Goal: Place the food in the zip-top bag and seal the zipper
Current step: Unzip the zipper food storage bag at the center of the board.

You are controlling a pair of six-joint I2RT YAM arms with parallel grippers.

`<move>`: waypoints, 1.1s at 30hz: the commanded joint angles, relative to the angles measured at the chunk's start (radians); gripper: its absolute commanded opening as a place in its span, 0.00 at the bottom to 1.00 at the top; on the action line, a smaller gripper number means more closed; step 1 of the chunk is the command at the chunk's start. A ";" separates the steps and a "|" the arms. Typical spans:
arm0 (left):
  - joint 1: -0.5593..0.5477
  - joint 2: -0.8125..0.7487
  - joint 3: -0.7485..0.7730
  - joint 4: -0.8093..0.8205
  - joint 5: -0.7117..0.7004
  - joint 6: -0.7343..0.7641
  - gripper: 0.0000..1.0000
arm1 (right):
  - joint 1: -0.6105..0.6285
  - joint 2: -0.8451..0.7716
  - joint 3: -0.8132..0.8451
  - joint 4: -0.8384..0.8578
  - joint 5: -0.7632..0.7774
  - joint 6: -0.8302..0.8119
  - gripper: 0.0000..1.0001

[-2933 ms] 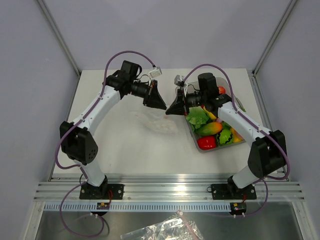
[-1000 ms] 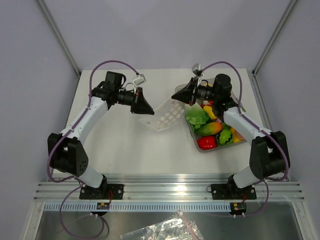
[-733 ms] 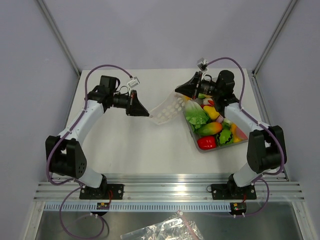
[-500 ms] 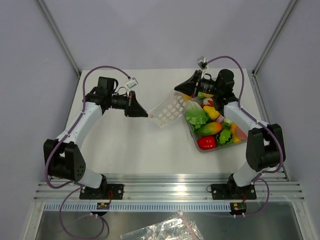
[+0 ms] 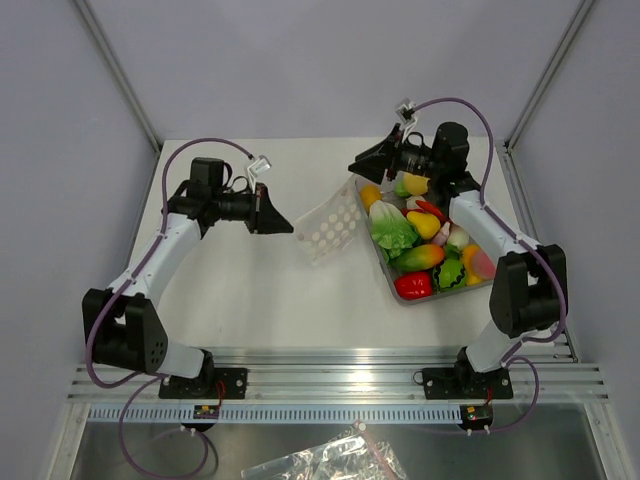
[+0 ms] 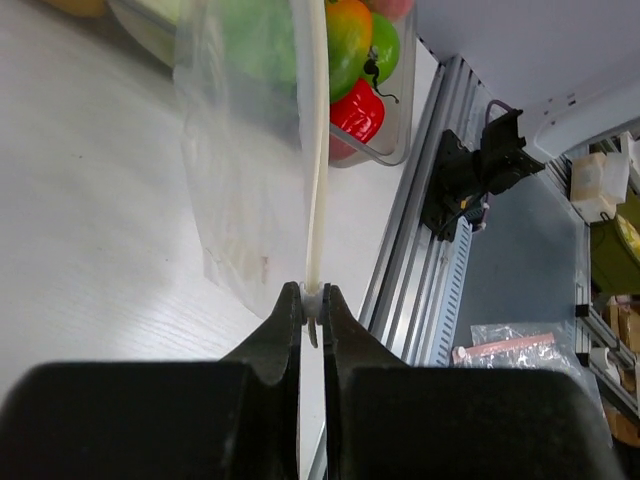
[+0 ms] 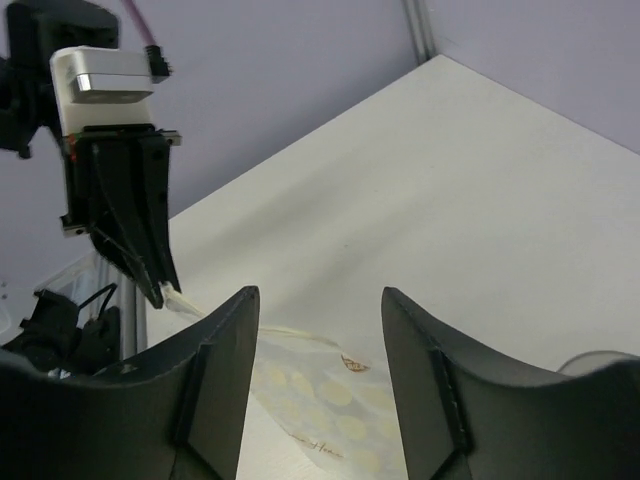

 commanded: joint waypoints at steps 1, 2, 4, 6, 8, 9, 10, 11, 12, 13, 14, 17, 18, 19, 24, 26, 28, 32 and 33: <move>0.006 -0.064 -0.001 0.145 -0.114 -0.133 0.00 | -0.003 -0.078 0.064 -0.288 0.197 -0.152 0.60; 0.006 -0.069 0.003 0.148 -0.171 -0.162 0.00 | 0.000 -0.088 0.101 -0.352 0.245 -0.163 0.61; 0.006 -0.086 -0.002 0.185 -0.199 -0.193 0.00 | 0.006 -0.101 0.148 -0.555 0.411 -0.155 0.58; 0.005 -0.115 -0.025 0.214 -0.246 -0.245 0.00 | 0.043 -0.106 0.220 -0.669 0.505 -0.143 0.55; -0.006 -0.136 -0.036 0.208 -0.351 -0.249 0.00 | 0.103 -0.111 0.262 -0.788 0.711 -0.111 0.56; -0.012 -0.146 -0.039 0.197 -0.372 -0.238 0.00 | 0.115 -0.111 0.276 -0.852 0.754 -0.086 0.58; -0.029 -0.159 -0.037 0.161 -0.415 -0.235 0.00 | 0.117 -0.105 0.290 -0.878 0.785 0.014 0.59; -0.044 -0.167 -0.034 0.138 -0.524 -0.209 0.00 | 0.118 -0.098 0.314 -0.908 0.793 0.079 0.57; -0.061 -0.176 -0.042 0.124 -0.577 -0.204 0.00 | 0.121 -0.082 0.319 -0.937 0.779 0.119 0.57; -0.086 -0.205 -0.056 0.131 -0.638 -0.215 0.00 | 0.129 -0.077 0.317 -0.945 0.775 0.182 0.56; -0.097 -0.222 -0.071 0.148 -0.660 -0.225 0.00 | 0.153 -0.078 0.307 -0.945 0.778 0.197 0.57; -0.170 -0.271 -0.171 0.245 -0.797 -0.259 0.00 | 0.198 -0.104 0.219 -0.871 0.816 0.254 0.46; -0.185 -0.274 -0.197 0.268 -0.824 -0.270 0.00 | 0.209 -0.112 0.186 -0.801 0.816 0.282 0.46; -0.201 -0.275 -0.249 0.323 -0.832 -0.305 0.00 | 0.213 -0.115 0.129 -0.770 0.802 0.323 0.48; -0.235 -0.271 -0.362 0.489 -0.835 -0.380 0.00 | 0.252 -0.059 0.063 -0.716 0.805 0.406 0.53; -0.238 -0.256 -0.370 0.495 -0.826 -0.390 0.00 | 0.272 -0.043 0.029 -0.687 0.790 0.434 0.53; -0.242 -0.250 -0.372 0.499 -0.817 -0.391 0.00 | 0.286 -0.036 0.000 -0.635 0.781 0.463 0.53; -0.250 -0.245 -0.373 0.501 -0.815 -0.393 0.00 | 0.302 0.010 0.018 -0.641 0.778 0.471 0.53; -0.250 -0.245 -0.373 0.498 -0.821 -0.393 0.00 | 0.304 0.020 0.024 -0.642 0.769 0.472 0.53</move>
